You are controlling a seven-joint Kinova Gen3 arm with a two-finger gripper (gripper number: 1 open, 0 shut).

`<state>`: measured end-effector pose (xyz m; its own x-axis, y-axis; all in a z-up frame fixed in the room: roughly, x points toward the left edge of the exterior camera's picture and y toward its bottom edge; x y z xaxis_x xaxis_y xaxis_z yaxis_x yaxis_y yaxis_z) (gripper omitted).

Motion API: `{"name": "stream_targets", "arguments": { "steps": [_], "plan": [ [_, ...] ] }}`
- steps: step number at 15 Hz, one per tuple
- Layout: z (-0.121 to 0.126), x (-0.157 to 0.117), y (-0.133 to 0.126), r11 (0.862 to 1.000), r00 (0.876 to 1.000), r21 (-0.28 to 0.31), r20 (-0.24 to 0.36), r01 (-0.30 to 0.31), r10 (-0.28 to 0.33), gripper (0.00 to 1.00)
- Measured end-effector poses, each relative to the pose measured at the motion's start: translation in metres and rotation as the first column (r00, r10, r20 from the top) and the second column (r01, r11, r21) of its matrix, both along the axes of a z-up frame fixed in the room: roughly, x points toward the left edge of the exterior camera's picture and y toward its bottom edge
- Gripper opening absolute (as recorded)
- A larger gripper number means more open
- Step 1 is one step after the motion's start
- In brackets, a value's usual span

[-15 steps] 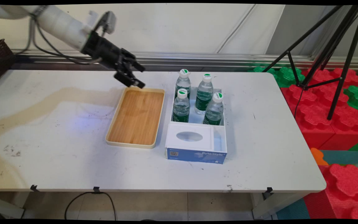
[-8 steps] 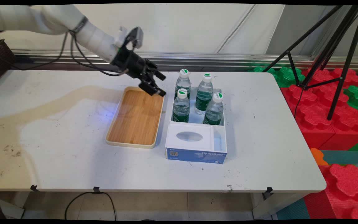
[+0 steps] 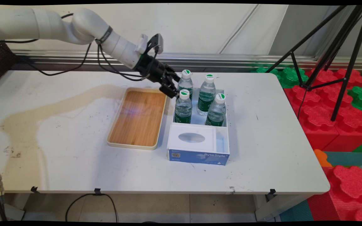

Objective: Pick up the green bottle from the white box, then place the picked object on the tray

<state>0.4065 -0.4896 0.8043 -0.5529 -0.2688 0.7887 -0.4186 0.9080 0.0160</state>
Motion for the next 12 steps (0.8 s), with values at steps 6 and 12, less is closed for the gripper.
{"name": "stream_targets", "arguments": {
  "steps": [6,12],
  "plan": [
    [-0.011,-0.016,-0.018,1.000,0.999,0.005,-0.033,-0.006,0.006,1.00],
    [-0.013,-0.020,-0.024,1.000,0.999,0.000,-0.038,-0.011,0.011,0.00]
  ]
}}
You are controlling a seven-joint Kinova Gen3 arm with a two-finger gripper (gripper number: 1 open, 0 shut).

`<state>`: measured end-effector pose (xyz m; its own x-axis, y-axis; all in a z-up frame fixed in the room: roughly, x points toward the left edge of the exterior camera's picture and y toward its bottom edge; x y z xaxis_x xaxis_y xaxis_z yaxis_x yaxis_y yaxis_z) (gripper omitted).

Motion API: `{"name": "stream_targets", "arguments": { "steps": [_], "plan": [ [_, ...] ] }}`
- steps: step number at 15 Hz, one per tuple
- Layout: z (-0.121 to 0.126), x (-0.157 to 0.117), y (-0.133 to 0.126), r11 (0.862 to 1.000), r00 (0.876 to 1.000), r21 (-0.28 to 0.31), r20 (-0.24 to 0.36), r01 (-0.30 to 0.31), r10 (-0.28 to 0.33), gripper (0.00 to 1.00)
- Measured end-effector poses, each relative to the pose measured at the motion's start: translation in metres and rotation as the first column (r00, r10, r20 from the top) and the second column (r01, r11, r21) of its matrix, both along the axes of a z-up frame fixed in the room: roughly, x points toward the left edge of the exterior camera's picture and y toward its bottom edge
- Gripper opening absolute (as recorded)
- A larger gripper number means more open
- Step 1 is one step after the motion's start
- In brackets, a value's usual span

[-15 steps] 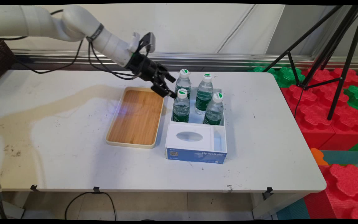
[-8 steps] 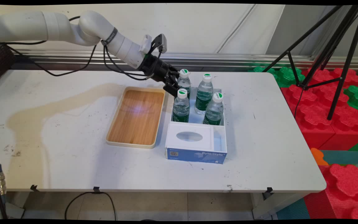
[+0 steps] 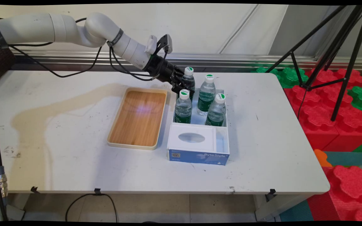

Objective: Place the picked object on the tray

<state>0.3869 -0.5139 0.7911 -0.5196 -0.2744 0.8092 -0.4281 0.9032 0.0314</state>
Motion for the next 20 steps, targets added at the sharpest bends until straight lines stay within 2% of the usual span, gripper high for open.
{"name": "stream_targets", "arguments": {
  "steps": [4,9,11,15,20],
  "plan": [
    [0.013,0.002,0.006,1.000,1.000,-0.003,-0.004,-0.017,0.017,0.00],
    [0.054,0.001,0.026,0.999,0.998,-0.016,-0.038,-0.051,0.051,0.00],
    [0.080,0.003,0.038,0.998,0.997,-0.021,-0.043,-0.063,0.062,0.00],
    [0.125,0.019,0.062,0.996,0.998,-0.052,-0.007,-0.066,0.066,0.00],
    [0.156,0.054,0.081,0.992,0.995,-0.096,0.057,-0.079,0.085,0.00]
  ]
}}
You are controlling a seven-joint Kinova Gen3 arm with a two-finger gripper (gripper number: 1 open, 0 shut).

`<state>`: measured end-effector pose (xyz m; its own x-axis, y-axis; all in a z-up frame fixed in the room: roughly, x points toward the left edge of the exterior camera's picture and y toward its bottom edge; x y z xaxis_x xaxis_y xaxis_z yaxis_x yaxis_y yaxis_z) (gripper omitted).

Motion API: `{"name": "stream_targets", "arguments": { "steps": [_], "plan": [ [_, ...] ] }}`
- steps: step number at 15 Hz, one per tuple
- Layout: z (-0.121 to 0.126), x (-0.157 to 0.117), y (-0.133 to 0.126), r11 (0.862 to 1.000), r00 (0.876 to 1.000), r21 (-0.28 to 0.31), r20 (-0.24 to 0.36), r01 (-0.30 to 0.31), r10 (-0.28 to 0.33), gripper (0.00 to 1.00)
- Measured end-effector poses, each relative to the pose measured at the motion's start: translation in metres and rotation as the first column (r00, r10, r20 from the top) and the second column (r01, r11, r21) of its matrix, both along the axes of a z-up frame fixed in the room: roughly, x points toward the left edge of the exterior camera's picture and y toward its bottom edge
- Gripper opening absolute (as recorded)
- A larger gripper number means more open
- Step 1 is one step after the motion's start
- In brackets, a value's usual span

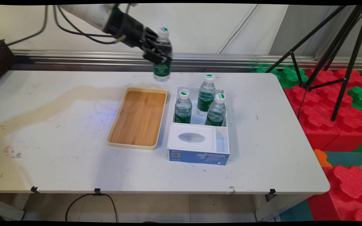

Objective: Place the picked object on the tray

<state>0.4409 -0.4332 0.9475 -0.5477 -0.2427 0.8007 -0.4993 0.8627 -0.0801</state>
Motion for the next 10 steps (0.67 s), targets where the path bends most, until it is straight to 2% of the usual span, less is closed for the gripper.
{"name": "stream_targets", "arguments": {
  "steps": [4,6,10],
  "plan": [
    [0.003,0.040,0.013,0.999,0.999,0.001,0.034,-0.041,0.041,0.00],
    [-0.006,0.060,0.016,0.998,0.997,0.003,0.035,-0.064,0.064,0.00],
    [-0.038,0.078,0.014,0.997,0.997,0.014,0.024,-0.079,0.079,0.00]
  ]
}}
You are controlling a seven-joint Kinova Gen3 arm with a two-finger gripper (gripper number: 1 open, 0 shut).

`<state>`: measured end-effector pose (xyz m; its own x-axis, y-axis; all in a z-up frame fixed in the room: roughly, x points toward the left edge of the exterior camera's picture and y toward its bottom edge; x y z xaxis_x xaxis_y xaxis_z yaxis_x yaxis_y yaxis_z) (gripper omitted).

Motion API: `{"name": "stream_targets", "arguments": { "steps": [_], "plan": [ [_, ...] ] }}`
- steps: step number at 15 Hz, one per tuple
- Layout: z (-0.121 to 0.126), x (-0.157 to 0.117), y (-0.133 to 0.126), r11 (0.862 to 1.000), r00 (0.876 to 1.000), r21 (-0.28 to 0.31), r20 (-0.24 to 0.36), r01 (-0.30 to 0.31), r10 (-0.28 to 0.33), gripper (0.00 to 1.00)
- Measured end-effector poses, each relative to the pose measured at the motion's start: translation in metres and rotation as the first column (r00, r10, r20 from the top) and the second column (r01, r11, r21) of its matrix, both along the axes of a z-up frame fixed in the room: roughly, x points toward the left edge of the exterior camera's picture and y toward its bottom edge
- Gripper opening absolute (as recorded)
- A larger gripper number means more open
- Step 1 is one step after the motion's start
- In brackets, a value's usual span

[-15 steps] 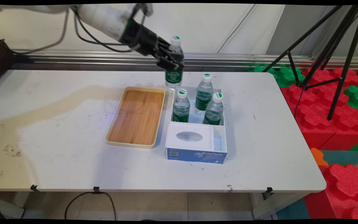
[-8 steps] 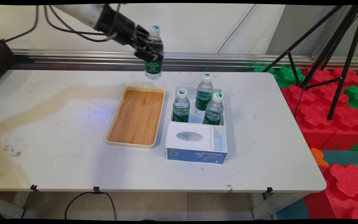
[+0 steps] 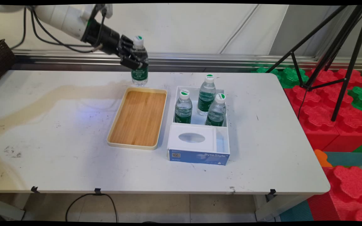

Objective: Place the picked object on the tray

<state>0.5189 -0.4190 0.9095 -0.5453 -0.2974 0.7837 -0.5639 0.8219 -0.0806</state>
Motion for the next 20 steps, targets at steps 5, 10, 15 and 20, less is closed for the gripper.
{"name": "stream_targets", "arguments": {
  "steps": [5,10,15,20],
  "plan": [
    [-0.055,-0.004,-0.009,0.999,0.999,0.042,-0.036,0.027,-0.026,0.00],
    [-0.083,-0.009,-0.018,0.999,0.998,0.039,-0.057,0.037,-0.035,0.00],
    [-0.103,-0.013,-0.027,0.999,0.996,0.027,-0.080,0.043,-0.041,0.00],
    [-0.114,-0.013,-0.030,0.998,0.995,0.021,-0.084,0.051,-0.049,0.00]
  ]
}}
